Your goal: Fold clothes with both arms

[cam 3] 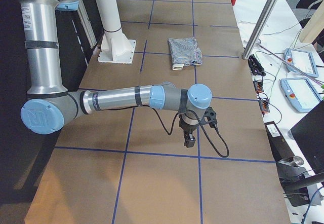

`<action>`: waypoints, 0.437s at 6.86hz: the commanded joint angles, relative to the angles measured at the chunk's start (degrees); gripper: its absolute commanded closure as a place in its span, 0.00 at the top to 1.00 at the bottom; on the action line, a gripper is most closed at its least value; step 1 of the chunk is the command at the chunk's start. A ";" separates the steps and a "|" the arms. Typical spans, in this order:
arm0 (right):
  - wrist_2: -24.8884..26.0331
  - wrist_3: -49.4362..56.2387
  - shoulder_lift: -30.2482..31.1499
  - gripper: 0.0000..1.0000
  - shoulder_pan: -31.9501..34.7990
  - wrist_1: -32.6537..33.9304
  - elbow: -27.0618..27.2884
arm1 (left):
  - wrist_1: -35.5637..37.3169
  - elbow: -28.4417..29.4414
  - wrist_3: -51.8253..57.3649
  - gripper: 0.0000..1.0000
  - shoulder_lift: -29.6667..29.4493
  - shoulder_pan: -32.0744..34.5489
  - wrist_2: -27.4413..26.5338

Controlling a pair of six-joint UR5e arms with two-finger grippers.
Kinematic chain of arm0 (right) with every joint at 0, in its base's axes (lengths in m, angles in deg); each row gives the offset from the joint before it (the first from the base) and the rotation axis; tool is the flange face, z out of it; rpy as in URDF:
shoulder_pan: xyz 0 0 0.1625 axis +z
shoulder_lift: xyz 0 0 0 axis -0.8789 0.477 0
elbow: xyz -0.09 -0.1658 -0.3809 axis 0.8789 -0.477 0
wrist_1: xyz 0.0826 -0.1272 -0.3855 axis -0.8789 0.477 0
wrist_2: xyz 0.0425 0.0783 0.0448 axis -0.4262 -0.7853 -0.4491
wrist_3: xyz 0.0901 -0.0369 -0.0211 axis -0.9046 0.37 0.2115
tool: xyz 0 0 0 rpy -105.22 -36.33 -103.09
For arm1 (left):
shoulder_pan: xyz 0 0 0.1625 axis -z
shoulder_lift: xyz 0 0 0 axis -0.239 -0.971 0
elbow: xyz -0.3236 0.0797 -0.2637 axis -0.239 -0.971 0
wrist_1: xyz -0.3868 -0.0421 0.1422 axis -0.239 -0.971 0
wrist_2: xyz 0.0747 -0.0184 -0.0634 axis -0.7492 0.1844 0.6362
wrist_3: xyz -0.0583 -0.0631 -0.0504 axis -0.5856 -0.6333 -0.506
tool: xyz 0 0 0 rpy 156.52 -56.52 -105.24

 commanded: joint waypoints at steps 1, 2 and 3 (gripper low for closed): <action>-0.08 -0.08 0.30 1.00 0.02 -2.38 -4.21 | -1.82 4.32 -0.18 1.00 0.55 0.07 0.43; -0.26 -1.39 0.21 1.00 0.02 -9.02 -8.32 | -1.90 4.58 0.25 1.00 1.51 0.07 0.43; -0.35 -5.32 0.04 1.00 0.02 -13.61 -10.45 | -1.12 3.80 -0.18 1.00 1.44 0.07 0.52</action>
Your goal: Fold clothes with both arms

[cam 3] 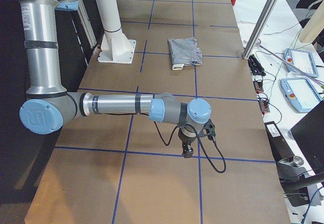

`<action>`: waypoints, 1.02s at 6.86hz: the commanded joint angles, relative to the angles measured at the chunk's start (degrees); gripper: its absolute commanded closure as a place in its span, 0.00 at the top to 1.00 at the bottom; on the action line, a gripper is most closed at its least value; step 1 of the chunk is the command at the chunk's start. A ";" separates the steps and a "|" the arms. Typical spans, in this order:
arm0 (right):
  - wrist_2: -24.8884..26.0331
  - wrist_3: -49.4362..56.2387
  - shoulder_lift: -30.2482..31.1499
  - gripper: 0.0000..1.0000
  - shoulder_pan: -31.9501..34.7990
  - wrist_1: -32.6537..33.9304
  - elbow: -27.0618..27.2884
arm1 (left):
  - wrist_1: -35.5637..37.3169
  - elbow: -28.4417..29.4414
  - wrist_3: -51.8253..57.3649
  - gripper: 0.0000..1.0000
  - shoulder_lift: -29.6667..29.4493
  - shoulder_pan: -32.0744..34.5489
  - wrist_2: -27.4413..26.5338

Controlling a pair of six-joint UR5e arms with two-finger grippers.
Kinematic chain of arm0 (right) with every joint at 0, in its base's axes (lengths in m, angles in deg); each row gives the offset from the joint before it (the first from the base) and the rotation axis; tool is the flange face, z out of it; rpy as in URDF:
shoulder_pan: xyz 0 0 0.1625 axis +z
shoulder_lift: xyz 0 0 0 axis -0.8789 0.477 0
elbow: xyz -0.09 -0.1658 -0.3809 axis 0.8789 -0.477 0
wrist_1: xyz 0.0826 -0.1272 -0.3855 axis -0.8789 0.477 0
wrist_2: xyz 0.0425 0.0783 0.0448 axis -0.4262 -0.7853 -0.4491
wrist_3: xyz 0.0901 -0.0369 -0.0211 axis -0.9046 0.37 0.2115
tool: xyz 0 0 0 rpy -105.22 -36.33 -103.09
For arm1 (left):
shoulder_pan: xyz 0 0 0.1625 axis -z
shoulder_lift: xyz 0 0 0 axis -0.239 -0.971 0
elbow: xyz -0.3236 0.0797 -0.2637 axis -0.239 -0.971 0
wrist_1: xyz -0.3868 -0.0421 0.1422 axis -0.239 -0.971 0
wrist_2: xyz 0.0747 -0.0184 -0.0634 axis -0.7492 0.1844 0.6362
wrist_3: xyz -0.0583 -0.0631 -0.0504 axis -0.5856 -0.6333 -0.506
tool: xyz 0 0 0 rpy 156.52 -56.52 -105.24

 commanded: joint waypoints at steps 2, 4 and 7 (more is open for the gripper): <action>-1.09 -5.76 -0.14 1.00 0.00 -6.79 -3.02 | 0.49 -0.31 -1.41 1.00 0.32 0.01 5.86; -4.42 -6.72 0.03 1.00 0.00 -6.79 -3.02 | 0.40 -0.57 -6.07 1.00 0.40 0.01 6.95; -4.61 -9.19 0.29 1.00 0.00 -6.88 -2.32 | 0.40 -0.49 -6.25 1.00 0.49 0.01 6.69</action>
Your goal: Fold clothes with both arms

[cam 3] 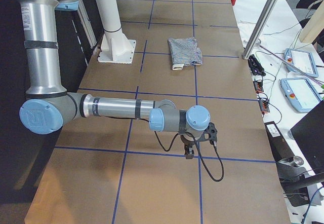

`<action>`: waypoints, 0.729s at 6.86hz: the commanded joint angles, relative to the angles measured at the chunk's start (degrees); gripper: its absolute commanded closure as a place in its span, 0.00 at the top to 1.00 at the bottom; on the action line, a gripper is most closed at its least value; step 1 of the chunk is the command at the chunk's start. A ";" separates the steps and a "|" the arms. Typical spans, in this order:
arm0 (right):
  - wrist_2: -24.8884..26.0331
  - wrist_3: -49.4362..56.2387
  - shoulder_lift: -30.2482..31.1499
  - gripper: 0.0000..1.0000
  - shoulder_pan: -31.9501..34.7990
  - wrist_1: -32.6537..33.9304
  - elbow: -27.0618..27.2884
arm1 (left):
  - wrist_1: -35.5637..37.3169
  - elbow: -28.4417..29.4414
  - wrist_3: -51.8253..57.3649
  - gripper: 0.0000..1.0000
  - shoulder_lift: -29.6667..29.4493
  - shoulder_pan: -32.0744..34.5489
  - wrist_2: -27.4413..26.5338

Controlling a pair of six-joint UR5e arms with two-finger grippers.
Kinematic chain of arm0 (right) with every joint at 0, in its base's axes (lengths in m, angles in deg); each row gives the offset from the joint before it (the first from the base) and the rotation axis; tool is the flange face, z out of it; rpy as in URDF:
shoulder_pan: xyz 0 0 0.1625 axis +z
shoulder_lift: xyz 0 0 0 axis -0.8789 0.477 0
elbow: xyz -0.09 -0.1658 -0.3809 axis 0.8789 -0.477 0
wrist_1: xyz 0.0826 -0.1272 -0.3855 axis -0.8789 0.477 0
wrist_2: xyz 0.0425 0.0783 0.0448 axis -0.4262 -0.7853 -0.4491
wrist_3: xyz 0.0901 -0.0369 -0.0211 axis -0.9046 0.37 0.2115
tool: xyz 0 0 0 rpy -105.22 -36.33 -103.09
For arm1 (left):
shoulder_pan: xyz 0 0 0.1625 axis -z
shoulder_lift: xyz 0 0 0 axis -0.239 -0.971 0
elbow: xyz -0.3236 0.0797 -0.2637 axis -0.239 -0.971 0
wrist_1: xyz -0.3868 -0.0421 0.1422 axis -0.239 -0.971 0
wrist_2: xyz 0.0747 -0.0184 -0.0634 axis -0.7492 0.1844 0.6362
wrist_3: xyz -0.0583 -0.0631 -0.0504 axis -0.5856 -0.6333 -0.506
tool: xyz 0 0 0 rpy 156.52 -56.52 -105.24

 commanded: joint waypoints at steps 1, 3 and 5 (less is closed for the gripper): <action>-0.03 -0.29 0.23 1.00 0.00 -0.02 0.12 | 0.00 0.08 -0.15 1.00 0.03 0.00 0.06; 0.06 -0.29 0.93 1.00 0.09 -0.02 0.21 | -0.35 -0.09 -8.35 1.00 0.03 0.00 0.24; 0.15 -0.29 0.94 1.00 0.00 -0.02 0.21 | -0.44 -0.09 -9.12 1.00 -0.05 0.00 0.24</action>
